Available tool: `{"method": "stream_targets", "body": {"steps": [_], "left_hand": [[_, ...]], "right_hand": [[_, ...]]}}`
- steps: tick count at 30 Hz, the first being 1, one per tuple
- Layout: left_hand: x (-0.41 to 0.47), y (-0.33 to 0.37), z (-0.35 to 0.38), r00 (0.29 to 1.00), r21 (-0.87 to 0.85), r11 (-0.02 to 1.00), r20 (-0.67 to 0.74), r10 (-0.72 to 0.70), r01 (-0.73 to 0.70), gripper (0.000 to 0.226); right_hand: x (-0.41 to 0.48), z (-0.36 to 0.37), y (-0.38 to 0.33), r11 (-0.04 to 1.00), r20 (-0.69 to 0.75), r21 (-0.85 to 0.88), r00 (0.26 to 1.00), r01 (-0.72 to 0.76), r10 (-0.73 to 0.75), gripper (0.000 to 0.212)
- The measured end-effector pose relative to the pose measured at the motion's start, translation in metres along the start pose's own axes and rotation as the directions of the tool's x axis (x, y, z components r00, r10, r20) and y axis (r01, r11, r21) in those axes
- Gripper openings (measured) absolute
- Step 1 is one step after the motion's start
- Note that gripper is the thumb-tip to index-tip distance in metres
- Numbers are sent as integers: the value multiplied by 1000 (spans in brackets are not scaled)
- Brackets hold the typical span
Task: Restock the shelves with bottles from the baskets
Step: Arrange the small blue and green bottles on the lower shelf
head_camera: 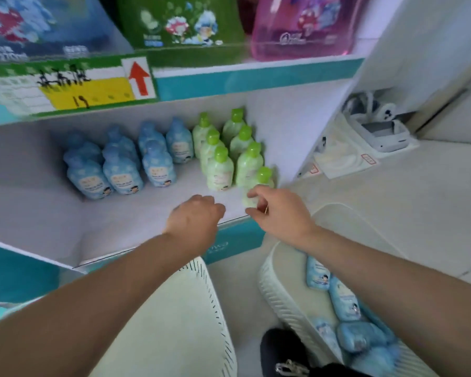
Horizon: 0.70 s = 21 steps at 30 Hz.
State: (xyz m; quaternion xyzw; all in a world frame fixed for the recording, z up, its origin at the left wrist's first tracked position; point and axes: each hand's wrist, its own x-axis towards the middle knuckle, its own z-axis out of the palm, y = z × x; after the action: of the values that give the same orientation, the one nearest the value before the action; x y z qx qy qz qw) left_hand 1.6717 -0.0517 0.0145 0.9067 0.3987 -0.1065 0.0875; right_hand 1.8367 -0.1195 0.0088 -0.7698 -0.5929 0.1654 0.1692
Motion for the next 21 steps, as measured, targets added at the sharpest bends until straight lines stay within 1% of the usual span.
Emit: {"method": "stream_targets", "body": {"steps": [4,7,9,12,14,16,19,21], "left_hand": [[11,63,5,986,24,986,30,166,-167,32],[18,112,13,950,33,949,31,312,-312,29],[22,143,24,915,38,915,57,399,-401,30],[26,185,48,847,74,847,135,514,-526,31],[26,209,70,802,78,808,213,558,-584,31],[26,229,94,757,78,779,314,574,-623,34],[28,250,130,668,95,715,458,587,-693,34],[30,259,152,609,85,685,545,575,-723,33]], "right_hand": [[-57,-19,67,979,21,-40,980,-199,200,27],[-94,-18,119,927,69,-118,929,-355,364,29],[-116,-11,148,891,109,-146,888,-430,446,28],[-145,3,182,857,218,-216,832,-468,510,29],[-165,18,204,834,290,-270,786,-481,547,33],[-181,34,223,809,364,-318,724,-495,586,37],[-199,51,246,775,447,-370,633,-513,633,44],[-207,57,256,763,464,-391,606,-514,646,53]]}}
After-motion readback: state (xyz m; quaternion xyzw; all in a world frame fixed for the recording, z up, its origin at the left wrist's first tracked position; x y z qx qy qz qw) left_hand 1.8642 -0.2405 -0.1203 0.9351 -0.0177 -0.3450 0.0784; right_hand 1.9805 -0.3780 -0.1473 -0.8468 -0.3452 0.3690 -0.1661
